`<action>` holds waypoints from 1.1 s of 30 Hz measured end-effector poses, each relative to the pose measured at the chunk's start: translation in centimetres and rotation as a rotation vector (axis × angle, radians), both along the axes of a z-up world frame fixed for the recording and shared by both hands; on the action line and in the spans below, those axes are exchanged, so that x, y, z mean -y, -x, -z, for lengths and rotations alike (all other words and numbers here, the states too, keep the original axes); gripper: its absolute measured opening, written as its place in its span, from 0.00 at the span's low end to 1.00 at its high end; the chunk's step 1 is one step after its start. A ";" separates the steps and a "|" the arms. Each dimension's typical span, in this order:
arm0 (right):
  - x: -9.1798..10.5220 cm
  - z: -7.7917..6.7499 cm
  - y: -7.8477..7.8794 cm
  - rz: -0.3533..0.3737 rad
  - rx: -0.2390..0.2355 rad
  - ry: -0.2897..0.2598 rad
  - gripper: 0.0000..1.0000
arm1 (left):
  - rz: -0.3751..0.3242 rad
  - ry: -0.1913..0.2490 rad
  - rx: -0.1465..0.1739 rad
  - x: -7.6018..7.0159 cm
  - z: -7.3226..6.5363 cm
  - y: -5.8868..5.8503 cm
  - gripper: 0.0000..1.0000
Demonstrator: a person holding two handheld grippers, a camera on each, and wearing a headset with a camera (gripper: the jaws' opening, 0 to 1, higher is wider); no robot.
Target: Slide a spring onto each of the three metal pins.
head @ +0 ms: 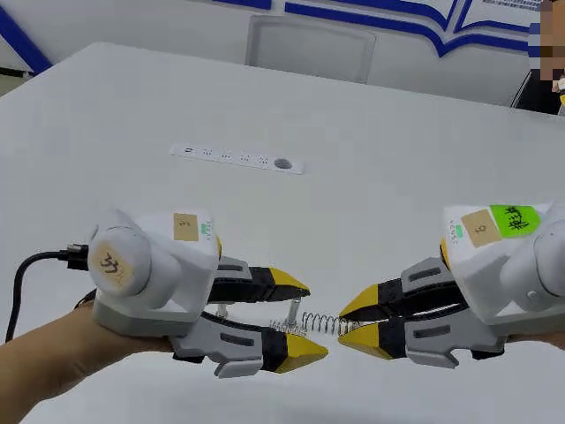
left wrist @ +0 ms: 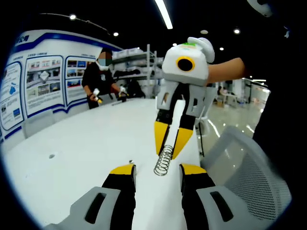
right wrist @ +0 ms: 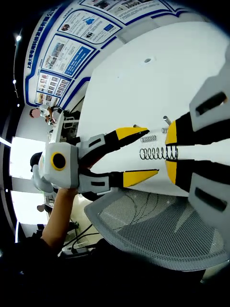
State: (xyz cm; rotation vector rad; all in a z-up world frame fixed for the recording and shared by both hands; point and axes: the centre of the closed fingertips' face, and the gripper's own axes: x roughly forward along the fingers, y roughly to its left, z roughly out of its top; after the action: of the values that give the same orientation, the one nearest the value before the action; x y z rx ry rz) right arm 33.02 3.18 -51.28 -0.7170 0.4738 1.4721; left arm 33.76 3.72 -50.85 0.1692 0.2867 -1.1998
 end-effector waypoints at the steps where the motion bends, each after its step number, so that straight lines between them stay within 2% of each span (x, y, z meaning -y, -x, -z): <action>1: 0.0 0.0 0.2 -0.004 -0.001 0.001 0.11 | 0.004 -0.001 -0.003 0.1 0.0 0.1 0.35; 10: -0.1 0.2 0.4 -0.010 -0.003 0.007 0.11 | 0.019 -0.002 -0.011 0.2 0.1 0.5 0.22; 15: -0.3 0.1 0.5 -0.015 -0.005 0.000 0.11 | 0.026 0.003 -0.015 0.4 0.0 0.5 0.19; 19: -0.4 0.1 0.5 -0.024 -0.002 0.005 0.11 | 0.042 -0.008 -0.026 0.6 0.2 0.7 0.13; 25: -0.5 0.2 0.6 -0.040 0.016 0.008 0.11 | 0.057 -0.038 0.006 0.6 0.4 1.0 0.11; 27: -0.6 0.1 0.6 -0.084 0.083 0.020 0.11 | 0.063 -0.045 0.016 0.6 0.5 1.1 0.11; 28: -0.6 0.2 0.8 -0.089 0.090 0.032 0.11 | 0.068 -0.048 0.021 0.5 0.5 1.2 0.11; 33: -0.8 0.2 0.7 -0.077 0.096 0.022 0.12 | 0.074 -0.050 0.030 0.4 0.3 1.3 0.10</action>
State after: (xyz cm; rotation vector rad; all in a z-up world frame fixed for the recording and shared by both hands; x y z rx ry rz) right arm 32.35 3.95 -51.43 -0.8269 0.3934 1.4988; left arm 32.51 3.36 -51.18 0.2425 0.2865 -1.2626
